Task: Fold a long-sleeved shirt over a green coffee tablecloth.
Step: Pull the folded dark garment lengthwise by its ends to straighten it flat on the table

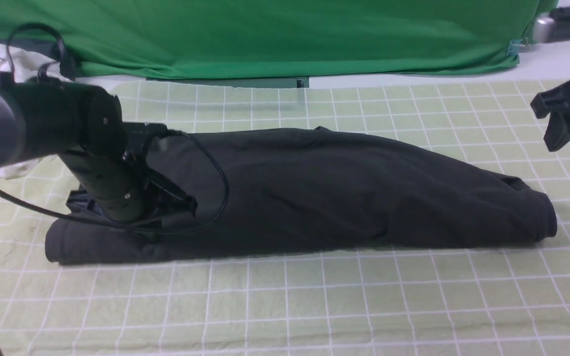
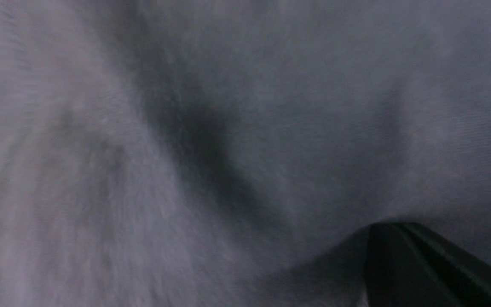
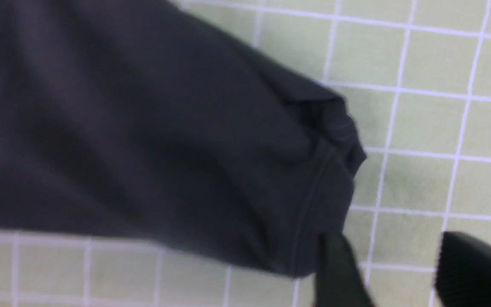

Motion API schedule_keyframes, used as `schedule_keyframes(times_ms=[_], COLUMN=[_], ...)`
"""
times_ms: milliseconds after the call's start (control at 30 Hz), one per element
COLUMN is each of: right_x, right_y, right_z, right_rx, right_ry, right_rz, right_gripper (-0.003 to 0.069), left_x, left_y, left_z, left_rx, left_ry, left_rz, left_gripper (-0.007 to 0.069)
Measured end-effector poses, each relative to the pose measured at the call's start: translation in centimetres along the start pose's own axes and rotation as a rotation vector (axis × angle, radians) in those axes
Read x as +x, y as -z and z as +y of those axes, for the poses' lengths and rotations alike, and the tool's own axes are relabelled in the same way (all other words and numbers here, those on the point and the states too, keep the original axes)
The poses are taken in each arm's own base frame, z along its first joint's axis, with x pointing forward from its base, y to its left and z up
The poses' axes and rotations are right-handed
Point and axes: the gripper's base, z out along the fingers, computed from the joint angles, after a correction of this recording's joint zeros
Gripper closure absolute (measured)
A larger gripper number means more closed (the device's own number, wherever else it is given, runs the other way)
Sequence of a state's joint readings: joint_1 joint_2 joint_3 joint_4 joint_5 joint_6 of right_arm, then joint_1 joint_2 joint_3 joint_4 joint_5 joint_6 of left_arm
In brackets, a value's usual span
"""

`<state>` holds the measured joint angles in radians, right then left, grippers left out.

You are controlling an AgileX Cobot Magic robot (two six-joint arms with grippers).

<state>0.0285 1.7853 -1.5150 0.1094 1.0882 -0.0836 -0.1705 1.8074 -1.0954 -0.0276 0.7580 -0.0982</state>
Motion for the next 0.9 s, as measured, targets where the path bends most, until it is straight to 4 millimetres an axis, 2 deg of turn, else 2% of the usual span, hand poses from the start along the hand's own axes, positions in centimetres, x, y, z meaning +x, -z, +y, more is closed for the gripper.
schedule_keyframes(times_ms=[67,133,200,300,467,533,600,633,667,700,767,900], right_x=[-0.3,-0.5,-0.5,-0.5,-0.7,-0.7,-0.8,-0.8,-0.8,-1.0,-1.4,-1.7], right_y=[-2.2,-3.8,-4.9,-7.7,-10.7,-11.0,-11.2,-11.3,-11.3,-11.1,-10.6,-9.0], right_z=[-1.2,-2.1,-2.4,-2.5,-1.5,-1.4,-1.4,-1.4,-1.4,-1.4,-1.7,-2.2], right_rx=[-0.01,-0.012,-0.013,-0.043,-0.164,-0.177,-0.185,-0.186,-0.187,-0.184,-0.171,-0.12], right_ry=[-0.046,-0.074,-0.083,-0.112,-0.124,-0.12,-0.111,-0.111,-0.111,-0.108,-0.098,-0.071], right_rz=[0.035,0.067,0.091,0.149,0.193,0.19,0.182,0.18,0.178,0.174,0.161,0.126], right_gripper=[0.02,0.0176,0.0169,0.0163,0.0177,0.0227,0.0378,0.0509,0.0524,0.0591,0.0619,0.0621], left_x=[0.0,-0.1,-0.1,-0.1,-0.1,-0.1,-0.1,-0.1,-0.1,-0.1,-0.1,-0.1], left_y=[-0.7,-0.8,-0.9,-0.9,-0.9,-0.9,-0.9,-1.0,-1.0,-1.0,-1.0,-1.0], left_z=[0.0,0.0,0.0,0.0,0.0,0.0,0.0,0.0,0.0,0.0,0.0,0.0], left_rx=[-0.001,-0.002,-0.002,-0.002,-0.002,-0.002,-0.002,-0.002,-0.002,-0.002,-0.002,-0.002], left_ry=[0.012,0.021,0.022,0.026,0.026,0.026,0.026,0.026,0.026,0.026,0.026,0.027], left_rz=[0.01,0.01,0.012,0.013,0.013,0.013,0.013,0.014,0.014,0.014,0.013,0.014], left_gripper=[0.0613,0.0613,0.0613,0.0613,0.0613,0.0613,0.0613,0.0613,0.0613,0.0613,0.0613,0.0613])
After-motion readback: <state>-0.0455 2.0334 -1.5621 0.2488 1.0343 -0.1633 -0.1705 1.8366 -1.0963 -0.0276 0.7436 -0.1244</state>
